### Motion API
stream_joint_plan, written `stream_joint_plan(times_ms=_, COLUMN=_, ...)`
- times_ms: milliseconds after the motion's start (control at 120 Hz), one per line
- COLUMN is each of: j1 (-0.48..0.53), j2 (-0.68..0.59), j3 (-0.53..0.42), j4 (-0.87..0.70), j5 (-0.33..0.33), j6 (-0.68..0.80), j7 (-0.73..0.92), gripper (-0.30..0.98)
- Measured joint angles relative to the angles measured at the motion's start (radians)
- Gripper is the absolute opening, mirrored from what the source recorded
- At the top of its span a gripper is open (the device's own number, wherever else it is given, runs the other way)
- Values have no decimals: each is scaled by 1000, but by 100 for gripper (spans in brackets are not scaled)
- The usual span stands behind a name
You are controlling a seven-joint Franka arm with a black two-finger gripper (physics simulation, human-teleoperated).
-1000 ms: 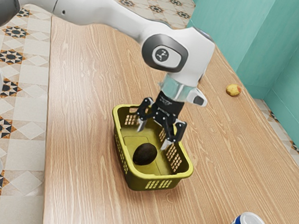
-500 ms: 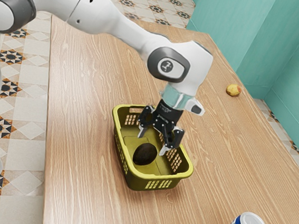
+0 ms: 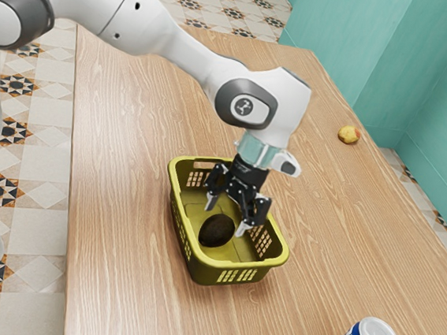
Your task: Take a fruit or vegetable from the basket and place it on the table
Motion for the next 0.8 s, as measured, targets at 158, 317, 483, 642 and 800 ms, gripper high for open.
stream_joint_plan(times_ms=158, j1=-20, j2=-24, j3=0, j4=-29, j5=-4, j6=20, j7=10, gripper=69)
stream_joint_plan(times_ms=317, j1=-44, j2=-7, j3=2, j4=-40, j5=-14, j6=38, j7=19, gripper=70)
stream_joint_plan(times_ms=483, j1=-85, j2=-7, j3=28, j4=-46, j5=-19, j6=56, j7=27, gripper=69)
stream_joint_plan(times_ms=642, j1=-96, j2=3, j3=37, j4=-72, j5=-34, j6=69, j7=32, gripper=69)
stream_joint_plan(times_ms=800, j1=-70, j2=4, j3=38, j4=-76, j5=-40, j6=81, j7=35, gripper=54)
